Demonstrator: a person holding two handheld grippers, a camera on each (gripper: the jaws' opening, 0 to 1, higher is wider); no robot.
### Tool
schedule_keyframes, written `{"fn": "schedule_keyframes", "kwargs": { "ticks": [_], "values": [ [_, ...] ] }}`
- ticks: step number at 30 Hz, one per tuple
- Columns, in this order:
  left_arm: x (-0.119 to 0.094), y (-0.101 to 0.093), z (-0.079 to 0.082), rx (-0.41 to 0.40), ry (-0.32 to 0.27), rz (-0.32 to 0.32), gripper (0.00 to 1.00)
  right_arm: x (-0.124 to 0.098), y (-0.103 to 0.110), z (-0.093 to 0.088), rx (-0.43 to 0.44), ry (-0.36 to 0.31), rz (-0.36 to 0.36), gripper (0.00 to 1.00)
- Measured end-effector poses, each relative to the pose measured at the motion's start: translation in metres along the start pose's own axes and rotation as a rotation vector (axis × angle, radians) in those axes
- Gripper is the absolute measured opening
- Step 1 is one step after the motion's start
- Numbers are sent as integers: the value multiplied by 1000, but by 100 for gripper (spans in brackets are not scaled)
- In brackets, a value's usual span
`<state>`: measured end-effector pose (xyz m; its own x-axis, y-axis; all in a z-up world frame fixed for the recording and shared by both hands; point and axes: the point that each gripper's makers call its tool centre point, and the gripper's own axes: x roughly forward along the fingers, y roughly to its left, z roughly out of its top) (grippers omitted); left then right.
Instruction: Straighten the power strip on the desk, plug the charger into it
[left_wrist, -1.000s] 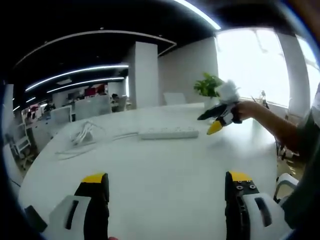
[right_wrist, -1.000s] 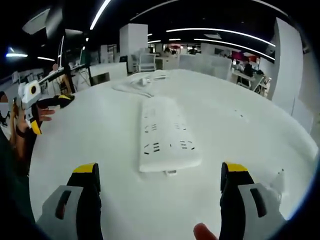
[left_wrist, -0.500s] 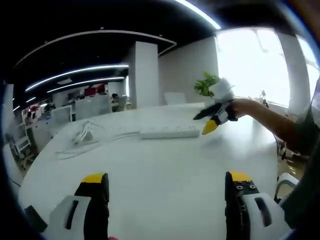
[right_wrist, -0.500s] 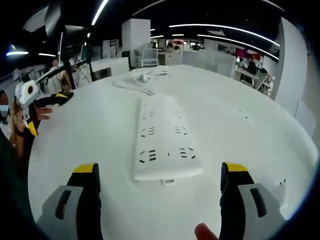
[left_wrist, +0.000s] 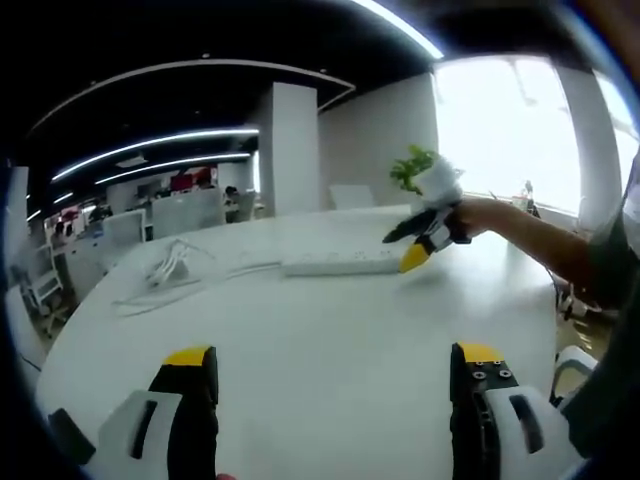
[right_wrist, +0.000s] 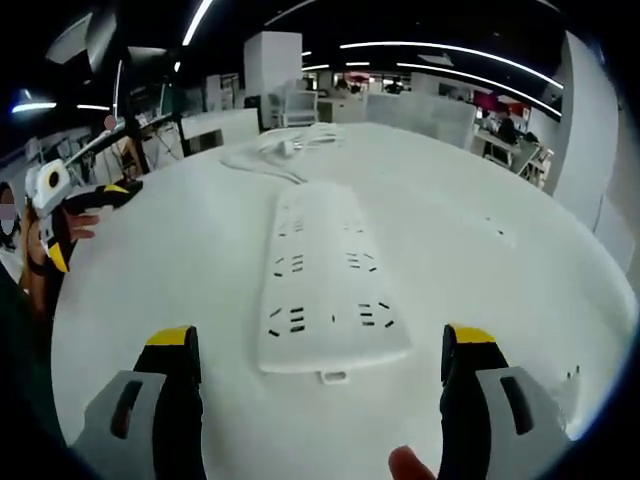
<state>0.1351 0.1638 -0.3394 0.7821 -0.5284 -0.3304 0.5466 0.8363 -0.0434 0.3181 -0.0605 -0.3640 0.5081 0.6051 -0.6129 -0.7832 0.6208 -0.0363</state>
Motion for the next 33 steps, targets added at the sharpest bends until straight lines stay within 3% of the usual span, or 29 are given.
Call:
{"fn": "schedule_keyframes", "kwargs": {
  "ticks": [23,24,26,27,28,33],
  "values": [
    [-1,11,1,-15,-13,27,99,16,0,-5,4,24,11,100],
    [-1,11,1,-15,-14,28,99,17,-2,-6,3,25,6,98],
    [-1,12,1,-14,-15,32,99,15,-5,-7,-17,23,3,73],
    [-1,11,1,-14,-15,30,99,17,-1,-4,27,-1,14,71],
    [-1,11,1,-15,-16,28,99,17,-3,-7,-4,8,8,71],
    [0,11,-2,-21,-11,27,99,18,1,-6,3,0,12,71]
  ]
}}
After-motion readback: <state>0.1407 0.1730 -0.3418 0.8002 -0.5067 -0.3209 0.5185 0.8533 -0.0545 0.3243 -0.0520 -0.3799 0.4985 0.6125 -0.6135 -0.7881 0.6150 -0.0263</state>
